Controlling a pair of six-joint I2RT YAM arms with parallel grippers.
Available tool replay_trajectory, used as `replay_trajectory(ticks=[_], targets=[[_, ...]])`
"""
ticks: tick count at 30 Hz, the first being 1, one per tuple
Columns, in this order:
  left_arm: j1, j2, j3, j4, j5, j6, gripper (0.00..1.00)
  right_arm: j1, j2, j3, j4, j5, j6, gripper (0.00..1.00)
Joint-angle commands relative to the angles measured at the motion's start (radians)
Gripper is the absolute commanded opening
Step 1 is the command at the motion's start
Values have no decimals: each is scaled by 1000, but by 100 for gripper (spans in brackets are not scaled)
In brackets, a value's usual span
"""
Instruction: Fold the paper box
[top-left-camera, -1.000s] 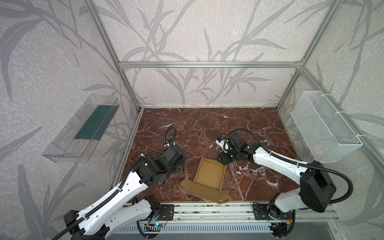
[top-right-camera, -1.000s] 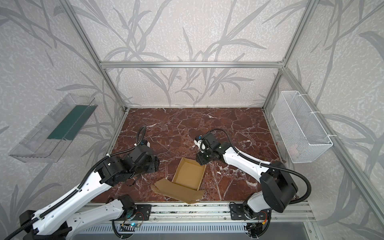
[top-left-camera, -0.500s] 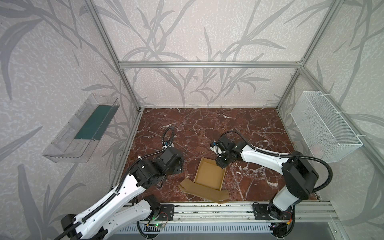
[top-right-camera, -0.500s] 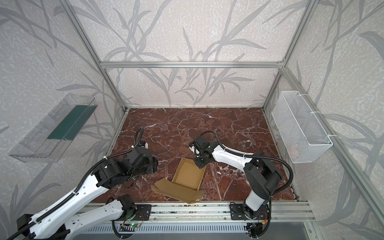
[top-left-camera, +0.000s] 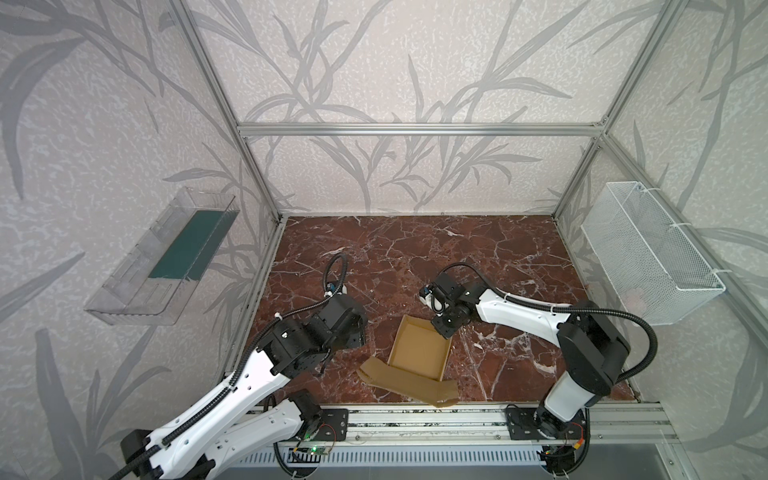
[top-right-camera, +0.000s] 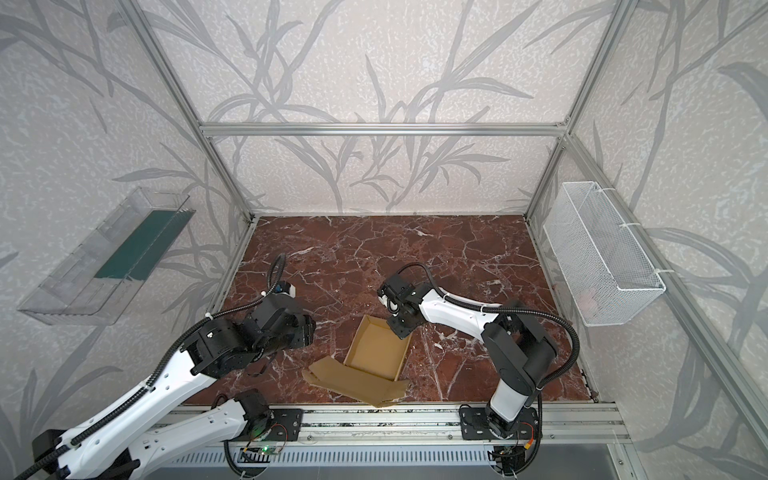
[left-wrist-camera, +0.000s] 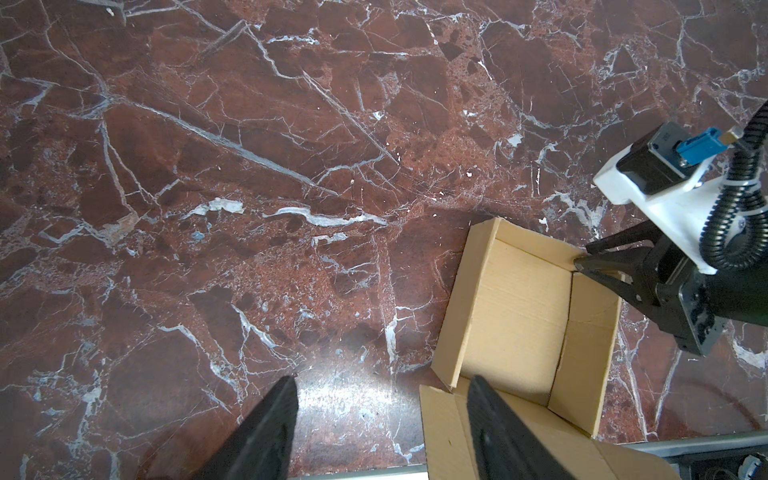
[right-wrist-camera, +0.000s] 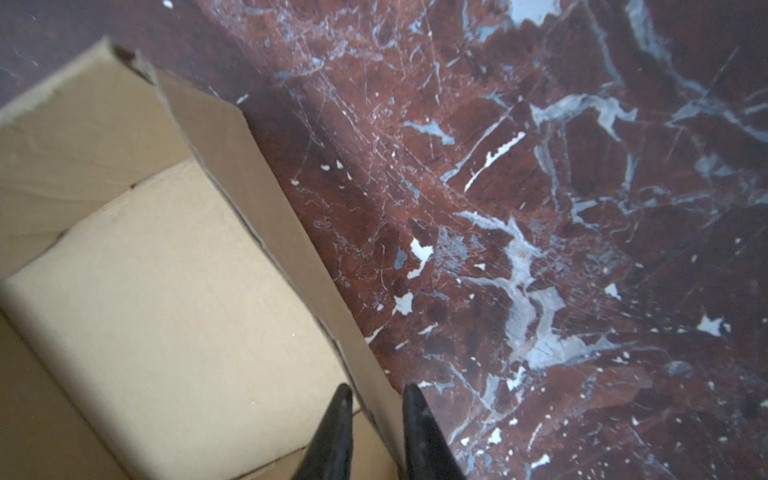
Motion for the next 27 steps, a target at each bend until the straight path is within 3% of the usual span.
replay_trajectory(ticks=[1, 10, 19, 27], targets=[[-3, -3, 1, -22, -29, 4, 66, 4, 38, 35, -58, 11, 9, 20], [-4, 3, 23, -25, -35, 17, 66, -5, 21, 3, -85, 16, 77, 14], [-4, 13, 34, -23, -39, 33, 66, -55, -123, -122, -71, -21, 210, 7], [-3, 28, 37, -8, -41, 49, 66, -93, -268, -254, -38, -85, 350, 12]])
